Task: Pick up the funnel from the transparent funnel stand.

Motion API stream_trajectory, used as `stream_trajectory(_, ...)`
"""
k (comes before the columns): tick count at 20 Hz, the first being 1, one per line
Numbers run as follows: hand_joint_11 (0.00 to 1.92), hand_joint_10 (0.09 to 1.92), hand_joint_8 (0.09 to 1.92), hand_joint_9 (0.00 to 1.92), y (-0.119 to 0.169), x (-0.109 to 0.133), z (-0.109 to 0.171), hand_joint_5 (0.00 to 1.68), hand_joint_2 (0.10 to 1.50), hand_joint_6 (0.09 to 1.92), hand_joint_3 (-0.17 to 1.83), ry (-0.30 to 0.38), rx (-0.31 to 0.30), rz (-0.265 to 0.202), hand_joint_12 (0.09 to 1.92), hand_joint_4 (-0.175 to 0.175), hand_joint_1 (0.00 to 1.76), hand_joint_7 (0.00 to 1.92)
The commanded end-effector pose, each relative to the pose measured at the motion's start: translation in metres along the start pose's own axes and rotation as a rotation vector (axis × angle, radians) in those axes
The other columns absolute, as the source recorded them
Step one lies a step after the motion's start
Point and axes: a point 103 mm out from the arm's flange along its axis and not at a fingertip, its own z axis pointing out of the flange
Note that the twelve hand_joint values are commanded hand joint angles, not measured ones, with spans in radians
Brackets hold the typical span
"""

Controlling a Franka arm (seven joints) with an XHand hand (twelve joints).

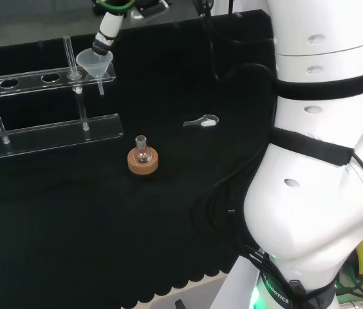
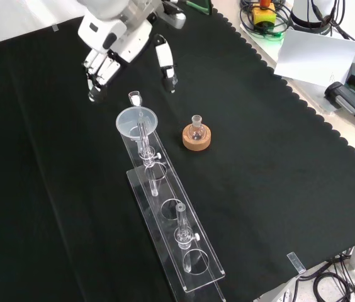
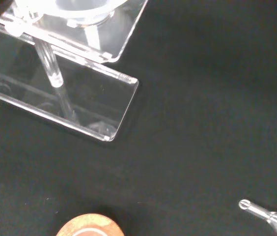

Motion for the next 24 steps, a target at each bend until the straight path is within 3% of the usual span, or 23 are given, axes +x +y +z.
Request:
stream_trajectory(1, 0.0, 0.79, 0.66, 0.0, 0.004, 0.029, 0.015, 0.0, 0.65, 0.09, 0.0, 0.026, -0.041, 0.025, 1.14, -0.133, 0.55, 0.02)
stream_trajectory(6, 0.0, 0.97, 0.7, 0.0, 0.01, 0.036, 0.026, 0.03, 0.65, 0.09, 0.0, 0.019, -0.031, 0.03, 1.18, -0.131, 0.56, 0.14)
stream_trajectory(14, 0.0, 0.98, 0.7, 0.01, 0.022, 0.05, 0.039, 0.04, 0.65, 0.09, 0.0, 0.009, -0.003, 0.025, 1.2, -0.132, 0.56, 0.13)
stream_trajectory(24, 0.0, 0.98, 0.69, 0.0, 0.032, 0.045, 0.032, 0.03, 0.65, 0.09, 0.01, -0.007, 0.008, 0.045, 1.22, -0.133, 0.57, 0.09)
